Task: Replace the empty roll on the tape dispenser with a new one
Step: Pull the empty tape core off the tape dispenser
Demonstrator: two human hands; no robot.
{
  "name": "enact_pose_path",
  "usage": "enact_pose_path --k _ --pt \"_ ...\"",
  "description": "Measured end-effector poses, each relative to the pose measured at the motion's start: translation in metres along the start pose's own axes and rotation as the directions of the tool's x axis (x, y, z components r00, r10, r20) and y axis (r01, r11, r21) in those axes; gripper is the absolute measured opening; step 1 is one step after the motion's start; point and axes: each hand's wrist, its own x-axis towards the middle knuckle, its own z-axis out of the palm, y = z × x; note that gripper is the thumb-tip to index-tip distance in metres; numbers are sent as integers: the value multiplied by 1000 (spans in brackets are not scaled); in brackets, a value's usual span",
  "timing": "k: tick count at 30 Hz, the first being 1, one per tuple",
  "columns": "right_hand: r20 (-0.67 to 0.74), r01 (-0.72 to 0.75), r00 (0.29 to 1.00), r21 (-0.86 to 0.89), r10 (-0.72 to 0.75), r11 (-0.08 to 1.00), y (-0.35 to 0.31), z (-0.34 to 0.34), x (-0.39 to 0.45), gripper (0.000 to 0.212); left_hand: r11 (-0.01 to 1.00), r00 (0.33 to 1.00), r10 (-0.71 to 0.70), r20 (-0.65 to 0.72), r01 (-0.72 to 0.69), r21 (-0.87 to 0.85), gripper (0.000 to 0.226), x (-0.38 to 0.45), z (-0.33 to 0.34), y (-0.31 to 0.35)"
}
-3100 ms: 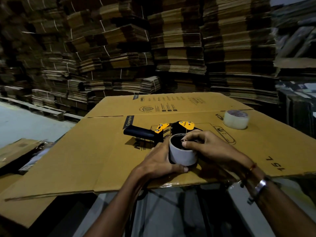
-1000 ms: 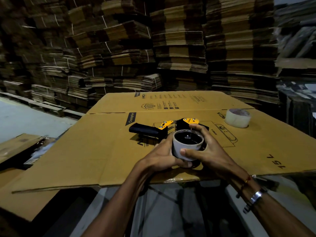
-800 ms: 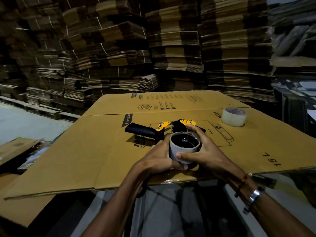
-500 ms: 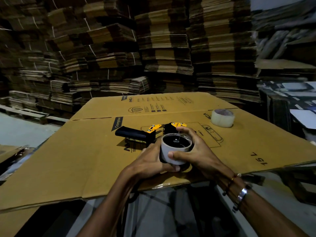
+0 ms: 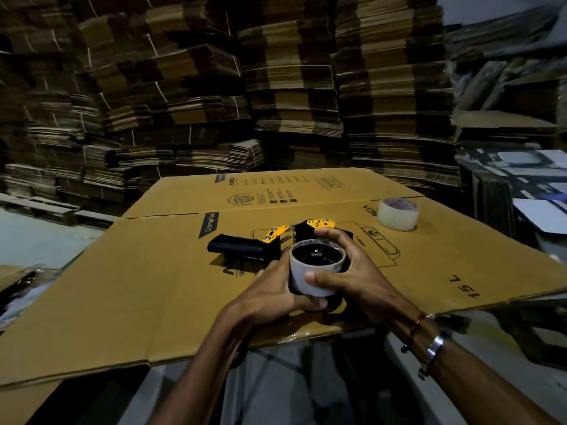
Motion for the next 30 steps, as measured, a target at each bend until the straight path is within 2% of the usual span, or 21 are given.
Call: enact_pose_path --k 8,12,15,18,21,30 --pt "46 -13 999 68 10 998 1 0 3 82 999 1000 -7 -15 7 -35 97 -1 1 -1" --pt "40 8 999 52 -11 999 0 5 3 97 997 998 -23 -53 19 -75 103 1 2 -4" --pt "26 24 999 2 -24 1000 -3 9 0 106 996 997 -39 -69 34 -81 111 0 2 -6" --pt "8 30 1000 -123 -30 992 -4 7 -4 113 999 997 -29 -73 31 20 108 0 3 -4" --pt "9 47 999 -158 -47 986 -3 2 -7 109 995 997 -2 -78 9 95 103 1 4 -1" --pt "34 15 999 17 -16 1000 -4 -4 -4 96 999 998 -31 -49 33 43 105 3 3 -5"
